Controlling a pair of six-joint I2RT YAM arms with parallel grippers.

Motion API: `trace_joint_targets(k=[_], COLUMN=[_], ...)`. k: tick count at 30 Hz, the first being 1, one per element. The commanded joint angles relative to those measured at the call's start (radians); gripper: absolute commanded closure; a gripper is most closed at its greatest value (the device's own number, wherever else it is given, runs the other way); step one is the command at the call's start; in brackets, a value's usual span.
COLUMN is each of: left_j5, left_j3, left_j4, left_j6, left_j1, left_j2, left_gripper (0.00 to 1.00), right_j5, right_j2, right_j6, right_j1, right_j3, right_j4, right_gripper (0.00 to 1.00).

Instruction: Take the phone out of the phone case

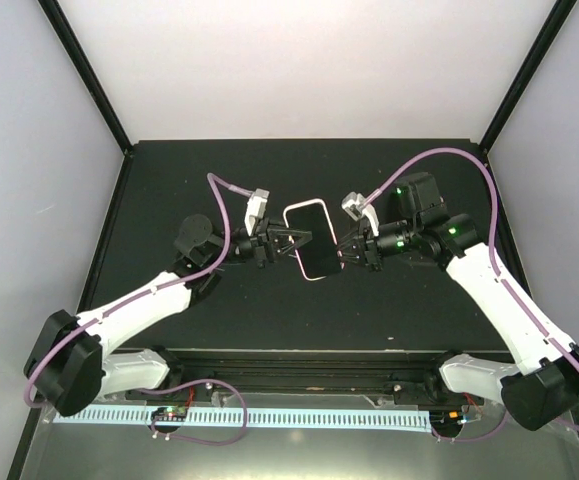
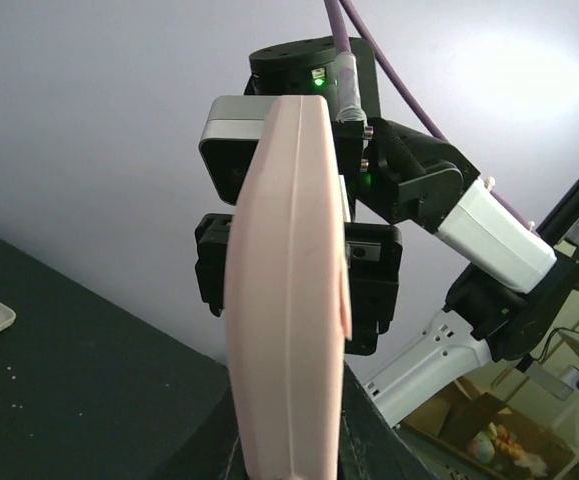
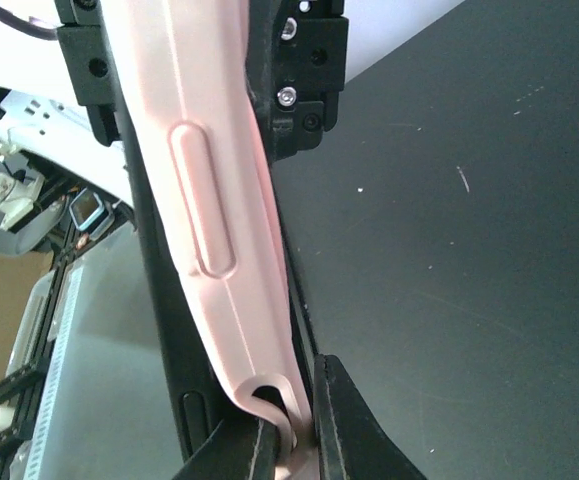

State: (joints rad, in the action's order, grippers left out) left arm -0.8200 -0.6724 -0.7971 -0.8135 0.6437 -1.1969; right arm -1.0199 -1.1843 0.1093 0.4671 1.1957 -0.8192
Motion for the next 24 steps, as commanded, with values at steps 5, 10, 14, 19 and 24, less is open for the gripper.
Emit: trace_joint_targets(k=[5, 10, 14, 19, 24], left_j5=[0.108, 0.204, 0.348, 0.491, 0.642], left_j3=[-0.11, -0.124, -0.134, -0.136, -0.132], left_j4=[0.288, 0.426, 0.582, 0.727, 0.761], left_j6=[0.034, 0.16, 0.264, 0.331, 0.399], left_j1=[-0.061, -0.109, -0.121, -0.072, 0.066], left_j2=[-0.077, -0.001, 0.06, 0.063, 0.047], left_gripper=[0.59, 0.26, 0.24, 0.23, 0.28], right_j5=[-0.039, -0.024, 0.022, 0.201, 0.459], right_j2=[0.028, 0.029, 0.034, 0.043, 0.05], right_j6=[-0.144, -0.217, -0.226, -0.291, -0.409], right_j1=[-0.012, -0.096, -0.143, -0.16, -0.187], right_j3=[-0.058, -0.124, -0.157, -0.168, -0.175], right_j4=[0.265, 0.297, 0.264, 0.186, 0.07], right_gripper=[0.99, 0.99, 0.99, 0.99, 0.99])
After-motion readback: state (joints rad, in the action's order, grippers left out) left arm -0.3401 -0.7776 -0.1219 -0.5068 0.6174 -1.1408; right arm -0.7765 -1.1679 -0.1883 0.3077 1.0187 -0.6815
